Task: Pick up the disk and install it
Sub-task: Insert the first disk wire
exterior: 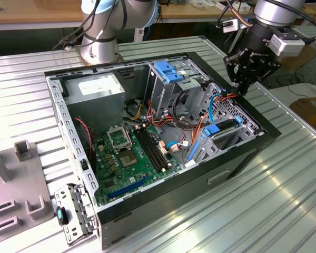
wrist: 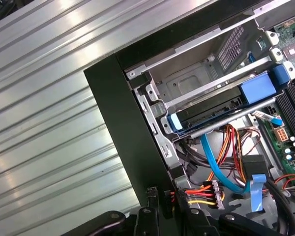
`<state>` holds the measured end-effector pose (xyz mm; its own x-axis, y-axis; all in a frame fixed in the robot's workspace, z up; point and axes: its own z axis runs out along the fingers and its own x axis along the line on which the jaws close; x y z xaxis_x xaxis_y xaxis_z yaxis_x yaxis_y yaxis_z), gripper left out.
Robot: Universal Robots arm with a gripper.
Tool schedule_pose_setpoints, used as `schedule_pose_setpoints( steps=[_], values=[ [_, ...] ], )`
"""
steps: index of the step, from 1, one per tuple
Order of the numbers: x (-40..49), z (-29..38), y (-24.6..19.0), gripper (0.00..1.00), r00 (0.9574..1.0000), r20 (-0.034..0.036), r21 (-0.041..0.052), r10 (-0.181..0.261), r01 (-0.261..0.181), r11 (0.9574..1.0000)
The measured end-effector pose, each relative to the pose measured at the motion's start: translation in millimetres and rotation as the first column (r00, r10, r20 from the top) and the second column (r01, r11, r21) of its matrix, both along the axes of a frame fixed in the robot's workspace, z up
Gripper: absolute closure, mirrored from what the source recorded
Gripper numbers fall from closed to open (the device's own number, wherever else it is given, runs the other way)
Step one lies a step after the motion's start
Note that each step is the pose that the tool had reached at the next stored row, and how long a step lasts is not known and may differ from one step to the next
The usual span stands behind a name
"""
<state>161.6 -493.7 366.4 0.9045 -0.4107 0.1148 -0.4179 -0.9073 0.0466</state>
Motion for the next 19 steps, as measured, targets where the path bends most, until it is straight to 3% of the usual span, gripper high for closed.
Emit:
schedule_pose_setpoints(
  steps=[1, 7, 10, 12, 17, 19],
  values=[
    [-0.1, 0.0, -2.1, 0.73, 1.0000, 0.0000, 0.0014, 0.003, -0.003, 1.0000],
    [-0.1, -0.5, -2.5, 0.73, 1.0000, 0.0001, 0.0081, 0.009, -0.009, 0.9999],
    [-0.1, -0.8, -2.6, 0.84, 1.0000, 0.0002, 0.0091, 0.010, -0.010, 0.9999],
    [-0.1, -0.8, -2.6, 0.84, 1.0000, 0.0002, 0.0091, 0.010, -0.010, 0.9999],
    [-0.2, 6.9, -2.6, 0.84, 1.0000, -0.0009, 0.0070, 0.009, -0.009, 0.9999],
    [-0.1, 7.1, -2.6, 0.84, 0.9997, -0.0015, 0.0070, -0.025, 0.025, 0.9997]
  ],
)
